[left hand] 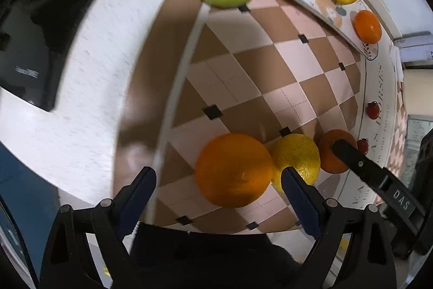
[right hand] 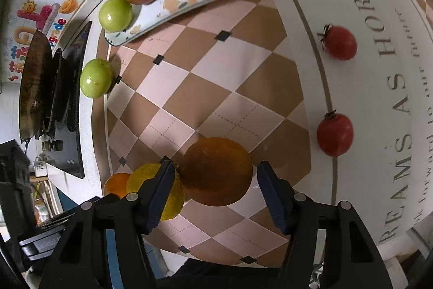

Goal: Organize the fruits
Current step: 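Grasp an orange with the left tool while the right tool grasps a dark orange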

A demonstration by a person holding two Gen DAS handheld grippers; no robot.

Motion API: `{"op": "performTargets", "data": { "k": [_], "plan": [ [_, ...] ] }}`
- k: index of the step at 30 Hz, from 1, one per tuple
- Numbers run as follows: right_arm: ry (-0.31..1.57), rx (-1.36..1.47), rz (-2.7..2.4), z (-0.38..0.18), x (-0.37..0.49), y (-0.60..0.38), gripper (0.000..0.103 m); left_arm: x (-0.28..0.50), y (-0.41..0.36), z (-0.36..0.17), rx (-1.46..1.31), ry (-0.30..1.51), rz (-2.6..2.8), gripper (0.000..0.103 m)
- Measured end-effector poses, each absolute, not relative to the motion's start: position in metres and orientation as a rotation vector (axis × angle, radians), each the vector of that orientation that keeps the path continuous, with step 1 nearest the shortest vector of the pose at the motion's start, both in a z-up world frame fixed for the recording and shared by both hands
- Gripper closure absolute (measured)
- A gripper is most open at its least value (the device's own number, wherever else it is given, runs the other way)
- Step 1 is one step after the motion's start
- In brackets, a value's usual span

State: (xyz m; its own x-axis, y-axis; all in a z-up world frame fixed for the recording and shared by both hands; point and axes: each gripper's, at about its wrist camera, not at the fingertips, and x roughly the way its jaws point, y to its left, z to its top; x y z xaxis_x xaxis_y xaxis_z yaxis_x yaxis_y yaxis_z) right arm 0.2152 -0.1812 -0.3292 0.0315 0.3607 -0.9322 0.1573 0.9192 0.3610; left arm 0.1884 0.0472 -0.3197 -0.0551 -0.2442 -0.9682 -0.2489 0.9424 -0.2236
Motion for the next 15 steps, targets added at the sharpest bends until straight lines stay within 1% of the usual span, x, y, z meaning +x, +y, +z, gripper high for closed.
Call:
{"op": "performTargets", "data": {
  "k": [1, 2, 3, 4, 5, 15],
  "plan": [
    [1.547, 0.428, 0.17, -0.3301, 0.2153, -0.1816, 0.039, 0.1889, 0.0467, -0.3221, -0.397, 1.638, -0.003, 0.013],
    [1.547, 0.433, 0.172, -0.331, 0.2153, -0.1822, 0.039, 0.1882, 0.0459, -0.324, -0.41, 1.634, -0.011, 0.019],
    [1.545, 0.435, 0.174, -0.3307, 0.2154, -0.1821, 0.039, 0.1866, 0.0477, -0.3242, -0.445, 1.611, -0.015, 0.03],
    [1.543, 0.436, 0.175, -0.3298, 0.2157, -0.1827, 0.04, 0.188, 0.048, -0.3247, -0.455, 1.61, -0.021, 0.036],
    [1.543, 0.438, 0.177, -0.3294, 0.2153, -0.1825, 0.04, 0.1879, 0.0477, -0.3257, -0.47, 1.61, -0.039, 0.04],
    [1.567, 0.433, 0.193, -0.3379, 0.2163, -0.1767, 0.041, 0.1914, 0.039, -0.3217, -0.393, 1.581, -0.053, 0.041]
  ]
}}
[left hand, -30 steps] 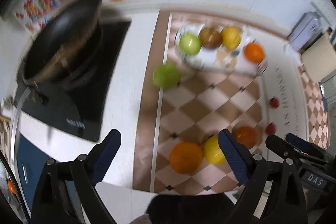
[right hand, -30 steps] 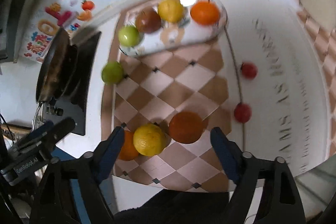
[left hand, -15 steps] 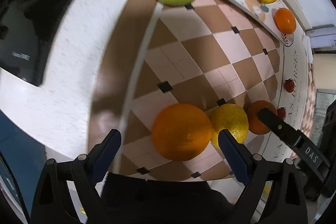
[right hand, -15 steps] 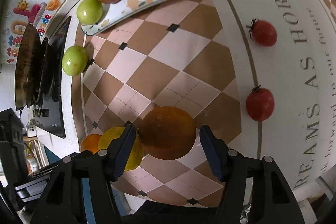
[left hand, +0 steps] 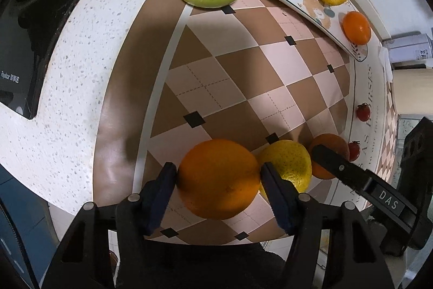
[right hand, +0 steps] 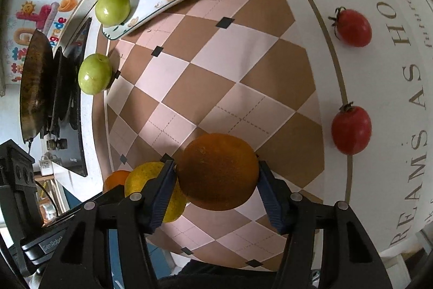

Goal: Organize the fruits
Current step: 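Grasp an orange with the left tool while the right tool grasps a dark orange, then carry both oranges onto the plate while opening both tools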

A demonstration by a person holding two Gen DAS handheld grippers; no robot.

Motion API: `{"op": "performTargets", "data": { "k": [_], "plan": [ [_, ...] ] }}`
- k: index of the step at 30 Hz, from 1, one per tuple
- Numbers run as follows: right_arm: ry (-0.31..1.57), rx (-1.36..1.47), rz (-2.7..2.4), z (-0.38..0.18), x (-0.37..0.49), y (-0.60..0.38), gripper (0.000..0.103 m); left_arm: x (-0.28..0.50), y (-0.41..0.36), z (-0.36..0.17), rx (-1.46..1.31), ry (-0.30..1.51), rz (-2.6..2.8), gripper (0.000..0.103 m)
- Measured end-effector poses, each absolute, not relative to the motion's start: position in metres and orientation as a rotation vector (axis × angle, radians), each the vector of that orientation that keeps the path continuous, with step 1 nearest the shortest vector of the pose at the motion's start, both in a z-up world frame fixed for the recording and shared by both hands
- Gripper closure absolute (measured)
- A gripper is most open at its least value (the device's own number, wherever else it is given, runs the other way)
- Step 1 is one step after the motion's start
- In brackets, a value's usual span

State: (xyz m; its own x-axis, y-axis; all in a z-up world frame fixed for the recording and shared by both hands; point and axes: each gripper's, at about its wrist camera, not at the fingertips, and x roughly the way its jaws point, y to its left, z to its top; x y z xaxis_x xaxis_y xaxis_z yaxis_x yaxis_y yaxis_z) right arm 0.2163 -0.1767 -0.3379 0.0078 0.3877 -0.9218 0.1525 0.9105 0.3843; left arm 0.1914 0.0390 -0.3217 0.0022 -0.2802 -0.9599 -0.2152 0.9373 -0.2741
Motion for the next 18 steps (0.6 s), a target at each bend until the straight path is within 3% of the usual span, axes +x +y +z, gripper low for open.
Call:
{"op": "performTargets", "data": {
  "k": [5, 18],
  "plan": [
    [1.572, 0.414, 0.182, -0.336, 0.21, -0.181, 0.041, 0.192, 0.036, -0.317, -0.229, 1.539, -0.015, 0.041],
    [1.578, 0.38, 0.182, -0.337, 0.212, -0.182, 0.041, 0.206, 0.04, -0.342, -0.219, 1.593, 0.006, 0.038]
  ]
}}
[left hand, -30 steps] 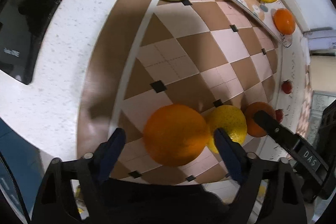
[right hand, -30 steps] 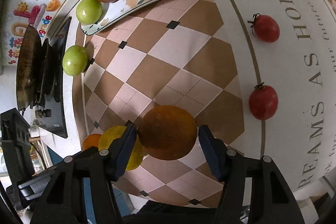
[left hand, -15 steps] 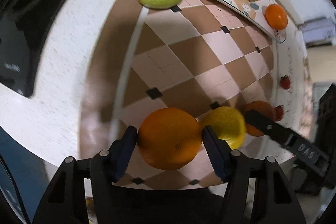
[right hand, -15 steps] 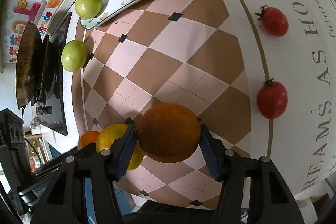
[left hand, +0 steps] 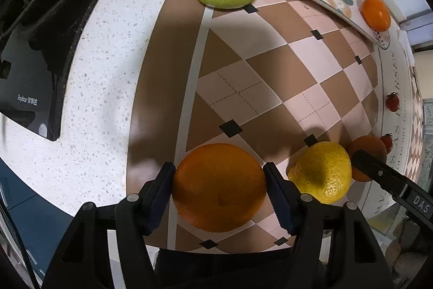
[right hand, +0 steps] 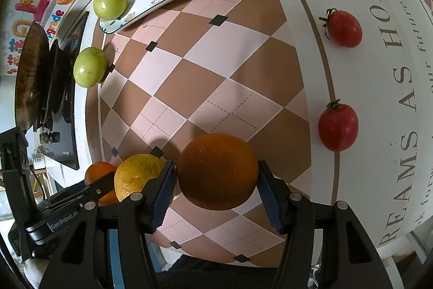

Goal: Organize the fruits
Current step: 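Carry both oranges onto the plate while opening both tools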

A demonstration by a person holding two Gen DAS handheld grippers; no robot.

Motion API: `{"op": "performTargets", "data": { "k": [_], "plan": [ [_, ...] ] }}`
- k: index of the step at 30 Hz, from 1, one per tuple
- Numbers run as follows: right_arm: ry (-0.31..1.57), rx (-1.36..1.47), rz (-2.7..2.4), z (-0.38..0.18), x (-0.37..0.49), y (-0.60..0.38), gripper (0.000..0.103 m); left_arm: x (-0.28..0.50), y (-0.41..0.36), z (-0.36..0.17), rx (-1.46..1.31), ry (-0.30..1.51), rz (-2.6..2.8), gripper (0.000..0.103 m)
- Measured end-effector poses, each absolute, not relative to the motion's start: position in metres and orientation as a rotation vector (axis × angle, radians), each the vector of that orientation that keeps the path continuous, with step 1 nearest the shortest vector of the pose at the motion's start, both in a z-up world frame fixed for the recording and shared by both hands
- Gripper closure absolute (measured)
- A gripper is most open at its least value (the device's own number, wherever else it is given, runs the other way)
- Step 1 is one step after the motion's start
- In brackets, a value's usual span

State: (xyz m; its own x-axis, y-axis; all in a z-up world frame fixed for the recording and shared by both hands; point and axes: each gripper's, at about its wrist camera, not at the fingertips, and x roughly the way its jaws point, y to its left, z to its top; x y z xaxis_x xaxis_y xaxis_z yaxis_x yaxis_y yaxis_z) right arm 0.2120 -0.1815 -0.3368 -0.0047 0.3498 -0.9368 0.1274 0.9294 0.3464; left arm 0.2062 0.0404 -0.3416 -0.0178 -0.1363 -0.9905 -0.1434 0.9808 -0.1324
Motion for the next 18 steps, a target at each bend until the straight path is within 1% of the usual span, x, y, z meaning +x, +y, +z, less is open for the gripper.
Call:
{"op": "performTargets", "data": {
  "k": [5, 9, 14, 18],
  "plan": [
    [1.583, 0.364, 0.194, -0.339, 0.215, -0.178, 0.041, 0.207, 0.036, -0.351, -0.198, 1.598, 0.014, 0.039],
    [1.57, 0.293, 0.204, -0.335, 0.215, -0.17, 0.042, 0.203, 0.035, -0.35, -0.21, 1.586, 0.026, 0.04],
    [1.517, 0.364, 0.216, -0.317, 0.223, -0.182, 0.042, 0.205, 0.033, -0.318, -0.22, 1.522, 0.012, 0.04],
    [1.446, 0.391, 0.223, -0.291, 0.246, -0.195, 0.042, 0.228, 0.022, -0.275, -0.224, 1.433, -0.031, 0.04]
  ]
}}
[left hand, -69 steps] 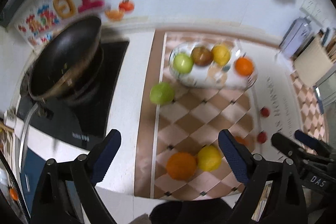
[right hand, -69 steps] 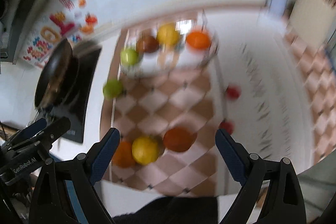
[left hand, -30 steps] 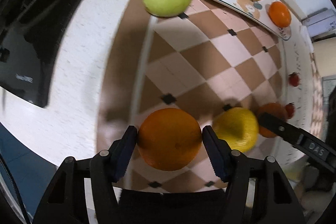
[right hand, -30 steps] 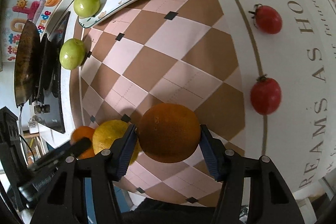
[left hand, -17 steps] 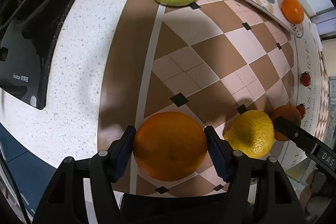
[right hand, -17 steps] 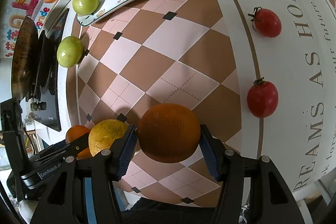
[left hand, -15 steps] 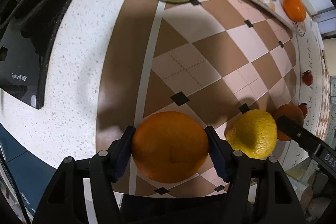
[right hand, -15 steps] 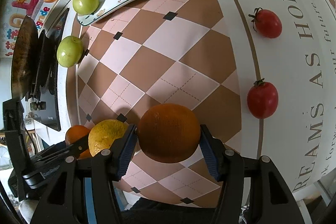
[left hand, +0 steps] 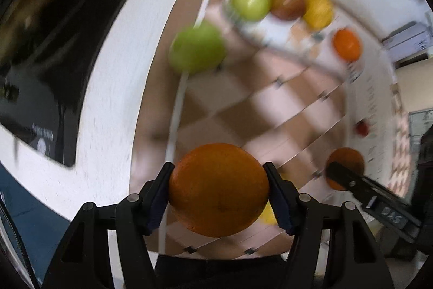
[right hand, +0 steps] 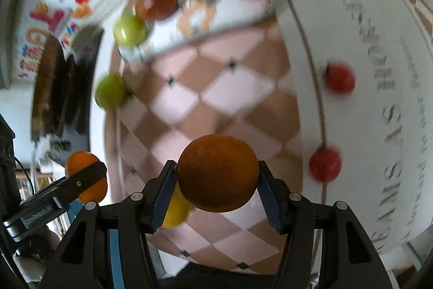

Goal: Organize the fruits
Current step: 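Carry both oranges onto the plate while opening both tools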

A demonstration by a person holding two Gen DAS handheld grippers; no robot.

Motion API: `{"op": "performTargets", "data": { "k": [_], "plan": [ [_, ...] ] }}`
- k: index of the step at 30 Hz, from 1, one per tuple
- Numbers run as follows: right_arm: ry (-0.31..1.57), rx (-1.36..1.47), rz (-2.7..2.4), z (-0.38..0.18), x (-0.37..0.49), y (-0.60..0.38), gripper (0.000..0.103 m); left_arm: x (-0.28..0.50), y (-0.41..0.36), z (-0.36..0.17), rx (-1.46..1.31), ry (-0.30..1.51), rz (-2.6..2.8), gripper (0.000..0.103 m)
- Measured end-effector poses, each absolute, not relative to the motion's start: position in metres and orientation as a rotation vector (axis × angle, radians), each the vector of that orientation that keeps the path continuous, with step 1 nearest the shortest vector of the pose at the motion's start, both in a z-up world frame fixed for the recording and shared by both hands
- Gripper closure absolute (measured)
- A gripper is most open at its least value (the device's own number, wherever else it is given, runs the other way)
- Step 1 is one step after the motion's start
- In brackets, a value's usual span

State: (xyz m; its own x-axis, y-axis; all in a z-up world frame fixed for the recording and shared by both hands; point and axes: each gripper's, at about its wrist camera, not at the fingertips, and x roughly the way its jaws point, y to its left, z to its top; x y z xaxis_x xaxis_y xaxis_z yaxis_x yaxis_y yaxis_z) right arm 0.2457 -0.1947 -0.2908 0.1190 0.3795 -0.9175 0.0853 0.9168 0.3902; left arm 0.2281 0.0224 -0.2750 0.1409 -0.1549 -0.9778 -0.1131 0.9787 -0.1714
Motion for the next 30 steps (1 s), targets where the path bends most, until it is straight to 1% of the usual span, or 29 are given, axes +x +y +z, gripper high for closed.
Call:
{"op": "performTargets", "data": {
  "k": [4, 8, 16, 30],
  "plan": [
    [1.385, 0.396, 0.221, -0.27, 0.282, -0.207, 0.042, 0.269, 0.005, -0.244, -0.223, 1.383, -0.089, 0.04],
    [1.352, 0.372, 0.217, -0.264, 0.321, -0.214, 0.042, 0.313, -0.017, -0.237, -0.192, 1.373, -0.11, 0.04],
    [1.382, 0.287, 0.22, -0.281, 0.371, -0.212, 0.042, 0.379, -0.038, -0.266, -0.185, 1.439, -0.109, 0.04],
    [1.446, 0.268, 0.237, -0.306, 0.392, -0.195, 0.041, 0.406, -0.05, -0.298, -0.164, 1.535, -0.099, 0.04]
  ]
}}
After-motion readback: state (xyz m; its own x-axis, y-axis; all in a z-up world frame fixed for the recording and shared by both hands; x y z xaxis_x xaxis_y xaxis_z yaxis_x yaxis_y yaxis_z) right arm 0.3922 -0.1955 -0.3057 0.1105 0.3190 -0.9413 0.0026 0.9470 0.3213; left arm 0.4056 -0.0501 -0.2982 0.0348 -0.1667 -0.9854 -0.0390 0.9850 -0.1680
